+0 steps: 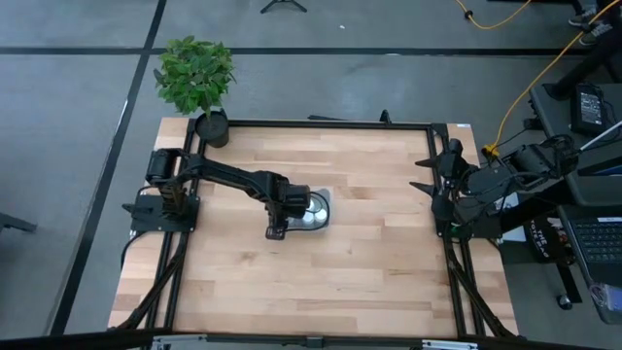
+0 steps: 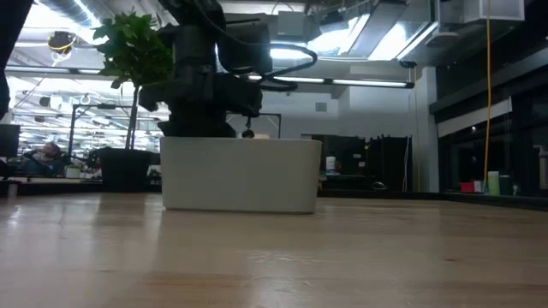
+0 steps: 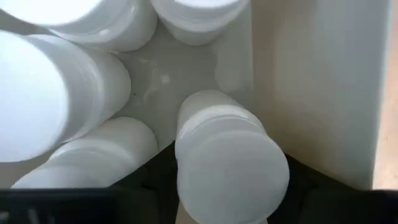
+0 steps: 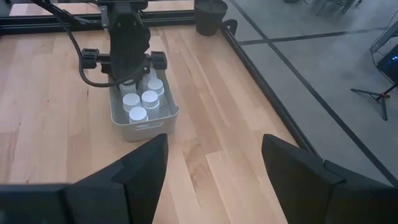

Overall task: Pick and place pill bottles into a basket
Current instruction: Put the white pill bottle into the white bin, then return to Home Position

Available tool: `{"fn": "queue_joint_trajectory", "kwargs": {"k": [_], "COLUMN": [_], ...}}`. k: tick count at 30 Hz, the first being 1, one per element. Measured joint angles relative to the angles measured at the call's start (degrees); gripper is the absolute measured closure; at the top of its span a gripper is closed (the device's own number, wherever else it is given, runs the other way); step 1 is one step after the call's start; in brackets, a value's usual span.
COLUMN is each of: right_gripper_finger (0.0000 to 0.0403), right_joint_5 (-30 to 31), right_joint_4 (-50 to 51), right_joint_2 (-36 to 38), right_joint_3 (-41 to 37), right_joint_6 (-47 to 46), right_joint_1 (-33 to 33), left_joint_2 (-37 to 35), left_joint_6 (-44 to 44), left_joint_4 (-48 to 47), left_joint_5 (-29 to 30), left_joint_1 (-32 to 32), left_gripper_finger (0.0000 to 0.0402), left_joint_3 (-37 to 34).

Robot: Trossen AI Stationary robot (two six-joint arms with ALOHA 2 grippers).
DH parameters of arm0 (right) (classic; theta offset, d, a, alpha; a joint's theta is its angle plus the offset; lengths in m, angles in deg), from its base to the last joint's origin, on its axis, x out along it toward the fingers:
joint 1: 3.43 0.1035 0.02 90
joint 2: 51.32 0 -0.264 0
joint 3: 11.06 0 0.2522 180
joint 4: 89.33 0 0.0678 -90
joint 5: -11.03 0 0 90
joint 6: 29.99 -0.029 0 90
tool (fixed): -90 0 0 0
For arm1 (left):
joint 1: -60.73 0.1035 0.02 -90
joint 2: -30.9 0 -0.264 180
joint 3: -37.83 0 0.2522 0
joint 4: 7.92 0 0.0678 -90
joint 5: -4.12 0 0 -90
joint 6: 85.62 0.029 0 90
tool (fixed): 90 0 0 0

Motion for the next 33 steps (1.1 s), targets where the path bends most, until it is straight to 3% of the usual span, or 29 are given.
{"fn": "queue_joint_trajectory", "kwargs": {"k": [6,10,17,25,33], "right_gripper_finger": [0.0141,0.0141,0.0141,0.0141,0.0141], "right_joint_5": [0.0,0.0,0.0,-0.1,-4.7], "right_joint_4": [0.0,0.2,0.3,0.3,-8.8], "right_joint_2": [0.0,0.0,0.0,0.0,7.0], "right_joint_3": [0.0,0.0,0.0,0.0,0.0], "right_joint_6": [0.2,0.3,0.4,1.0,15.6], "right_joint_1": [0.0,0.0,0.0,0.0,-1.3], "left_joint_2": [0.0,0.0,-0.1,-0.3,-6.7], "left_joint_6": [-3.1,-4.6,-5.0,-3.0,-4.3], "left_joint_4": [0.0,-0.4,-5.4,-19.8,-26.2], "left_joint_5": [0.0,-0.4,-1.2,-1.2,-0.1], "left_joint_1": [0.0,-0.1,-0.1,-0.2,0.1], "left_gripper_finger": [0.0146,0.0112,0.0108,0.0106,0.0109], "left_joint_3": [0.1,2.0,9.4,23.3,35.3]}}
